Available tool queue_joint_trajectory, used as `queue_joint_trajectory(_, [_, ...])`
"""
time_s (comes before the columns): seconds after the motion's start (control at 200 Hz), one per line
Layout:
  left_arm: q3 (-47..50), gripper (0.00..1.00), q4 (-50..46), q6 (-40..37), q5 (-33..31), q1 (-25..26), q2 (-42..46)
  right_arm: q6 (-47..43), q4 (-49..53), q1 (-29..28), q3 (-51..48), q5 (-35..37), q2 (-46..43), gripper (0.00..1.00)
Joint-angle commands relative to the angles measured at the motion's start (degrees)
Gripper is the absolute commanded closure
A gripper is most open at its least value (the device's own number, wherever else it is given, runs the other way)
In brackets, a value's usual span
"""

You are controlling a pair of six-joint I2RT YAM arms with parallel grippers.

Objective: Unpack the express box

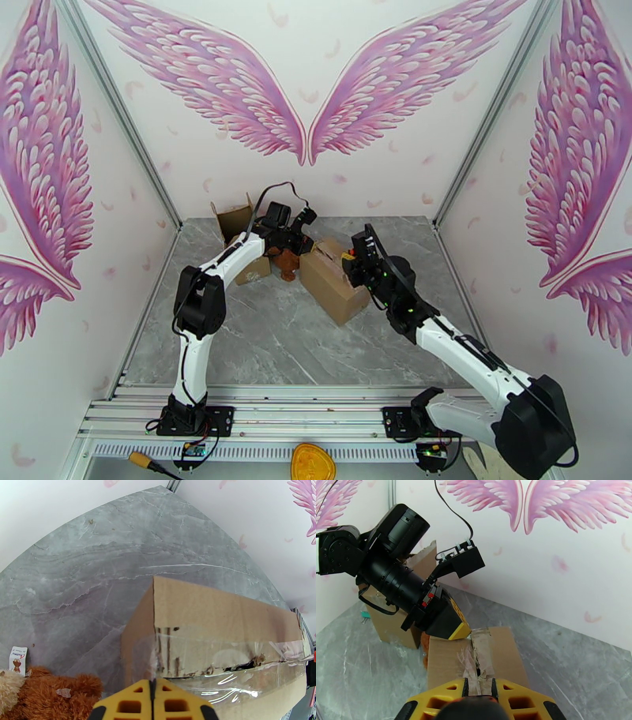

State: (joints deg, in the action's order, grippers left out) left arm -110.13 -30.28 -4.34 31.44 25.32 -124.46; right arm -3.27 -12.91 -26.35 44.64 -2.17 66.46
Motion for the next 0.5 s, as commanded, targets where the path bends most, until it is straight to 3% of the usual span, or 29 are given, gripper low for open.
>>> queue_joint_trajectory(0.0, [-1.07, 1.0, -3.15, -0.76, -0.59, 0.95, 0.69, -0.82, 0.02, 0.25, -0.8, 0.48, 0.0, 1.0])
queue_joint_trajectory(0.495, [0.11, 1.0, -2.59, -0.31, -1.5, 0.96, 0.8, -4.02, 0.41, 0.25, -1.29, 3.49, -2.16, 1.0])
